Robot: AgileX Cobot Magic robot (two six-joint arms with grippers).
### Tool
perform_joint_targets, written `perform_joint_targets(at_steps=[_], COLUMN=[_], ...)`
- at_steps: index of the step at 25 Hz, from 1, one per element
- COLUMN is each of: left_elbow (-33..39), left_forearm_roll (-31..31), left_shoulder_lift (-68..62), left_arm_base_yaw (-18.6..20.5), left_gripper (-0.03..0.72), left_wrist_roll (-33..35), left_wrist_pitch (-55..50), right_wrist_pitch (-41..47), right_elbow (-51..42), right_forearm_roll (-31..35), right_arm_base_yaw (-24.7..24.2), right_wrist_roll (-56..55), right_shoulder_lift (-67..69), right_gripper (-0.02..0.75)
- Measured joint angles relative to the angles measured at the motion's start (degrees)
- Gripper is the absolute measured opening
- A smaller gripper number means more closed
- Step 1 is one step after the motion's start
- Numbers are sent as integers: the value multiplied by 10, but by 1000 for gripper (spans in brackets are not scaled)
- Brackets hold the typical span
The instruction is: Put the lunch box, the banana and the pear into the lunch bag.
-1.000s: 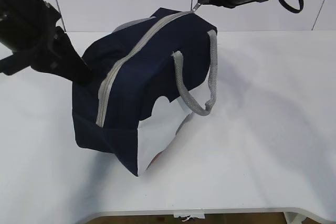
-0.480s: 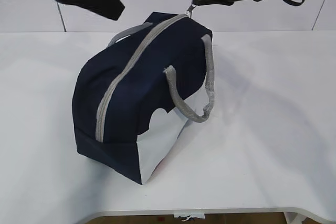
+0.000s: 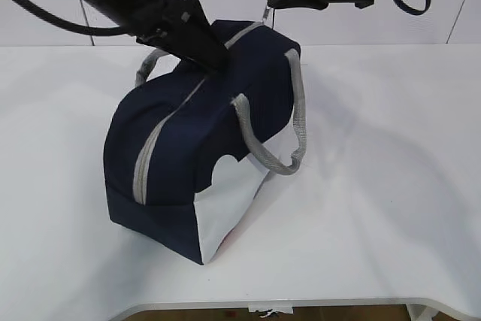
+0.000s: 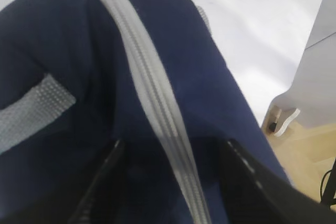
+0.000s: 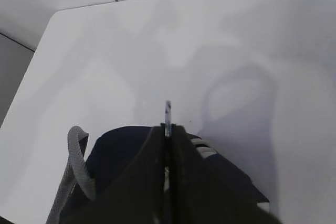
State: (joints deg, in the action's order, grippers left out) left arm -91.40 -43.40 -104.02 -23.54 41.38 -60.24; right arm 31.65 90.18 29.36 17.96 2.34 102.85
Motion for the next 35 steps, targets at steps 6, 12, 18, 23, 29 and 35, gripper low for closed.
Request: perform_joint_targets(at_steps=[6,12,18,23,29,35], left_elbow=[-27,-30,-30,-30,-46,-50], left_forearm_roll=[0,0,0,0,0,44], left_shoulder_lift=[-20,-20,-21,-21,-22,-39], left_arm_base_yaw=[-5,-5,-5,-9,-16,-37], left_gripper=[174,153,589,648,651,652], left_wrist_roll=[-1,-36,-89,-108,-126,-139], left_wrist_pitch=[0,0,7,22,8,16], right_wrist_pitch=[0,0,0,0,1,2], right_elbow=[0,0,0,0,0,0], right_forearm_roll=[6,6,6,6,7,7], right_arm_base_yaw=[0,0,0,0,0,0], right_wrist_roll=[2,5,10,10,14,14], right_shoulder_lift=[0,0,0,0,0,0], right_gripper=[1,1,1,1,1,1])
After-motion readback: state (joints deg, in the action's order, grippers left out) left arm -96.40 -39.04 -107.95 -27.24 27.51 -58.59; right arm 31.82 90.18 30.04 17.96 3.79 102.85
